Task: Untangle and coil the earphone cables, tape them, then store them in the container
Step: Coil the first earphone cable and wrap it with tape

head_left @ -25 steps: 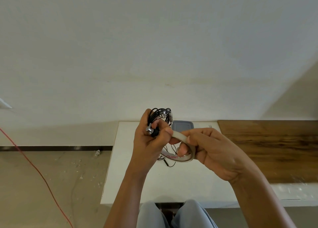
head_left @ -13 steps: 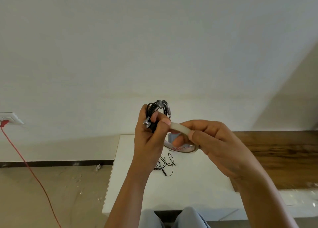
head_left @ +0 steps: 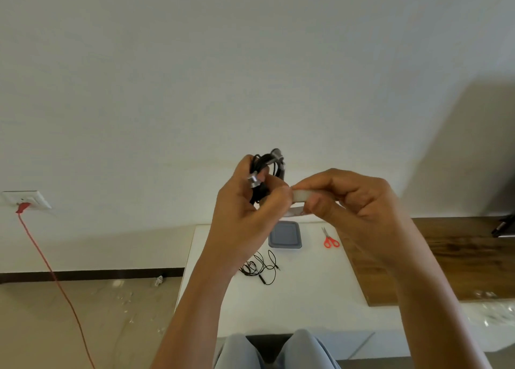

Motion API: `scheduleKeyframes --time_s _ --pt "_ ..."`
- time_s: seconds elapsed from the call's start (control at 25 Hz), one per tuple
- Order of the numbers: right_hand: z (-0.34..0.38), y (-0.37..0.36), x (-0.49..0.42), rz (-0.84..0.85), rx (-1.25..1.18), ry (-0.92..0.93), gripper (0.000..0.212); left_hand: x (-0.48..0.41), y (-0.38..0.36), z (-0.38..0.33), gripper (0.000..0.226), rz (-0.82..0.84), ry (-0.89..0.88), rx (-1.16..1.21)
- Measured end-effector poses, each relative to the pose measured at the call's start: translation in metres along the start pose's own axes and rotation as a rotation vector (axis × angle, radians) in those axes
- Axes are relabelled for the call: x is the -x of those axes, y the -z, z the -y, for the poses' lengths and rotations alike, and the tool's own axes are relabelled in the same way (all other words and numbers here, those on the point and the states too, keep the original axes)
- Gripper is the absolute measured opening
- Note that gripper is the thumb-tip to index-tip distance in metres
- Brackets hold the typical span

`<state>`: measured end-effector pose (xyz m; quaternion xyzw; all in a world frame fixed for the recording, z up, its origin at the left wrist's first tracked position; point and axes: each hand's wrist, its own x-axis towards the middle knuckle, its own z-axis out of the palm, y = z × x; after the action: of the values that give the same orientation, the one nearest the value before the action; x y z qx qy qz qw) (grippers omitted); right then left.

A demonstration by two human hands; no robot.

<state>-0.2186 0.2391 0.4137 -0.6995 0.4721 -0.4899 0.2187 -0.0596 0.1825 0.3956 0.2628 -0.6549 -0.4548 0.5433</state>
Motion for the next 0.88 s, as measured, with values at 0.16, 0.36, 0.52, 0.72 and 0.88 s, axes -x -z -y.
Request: scheduleKeyframes --time_s 0.16,0.36,0.52,0.72,0.88 --pt "0.005 -0.004 0.003 0.023 0.172 0.047 0.015 0.005 0.0 -0.007 0.016 0.035 0.129 -0.036" --pt "0.006 -0.007 0.005 0.065 0.172 0.076 0.011 0.012 -0.002 -0.01 0.012 0.042 0.227 -0.002" --pt "0.005 -0.008 0.006 0.049 0.155 0.113 0.009 0.013 0.002 -0.008 0.014 0.062 0.291 0.089" --pt "0.0 -0.004 0.004 0.04 0.163 0.112 0.015 0.014 0.003 -0.006 0.022 0.108 0.366 0.202" --pt "-0.003 -0.006 0.003 0.074 0.154 0.109 0.016 0.014 -0.001 -0.003 0.023 0.09 0.404 0.169"
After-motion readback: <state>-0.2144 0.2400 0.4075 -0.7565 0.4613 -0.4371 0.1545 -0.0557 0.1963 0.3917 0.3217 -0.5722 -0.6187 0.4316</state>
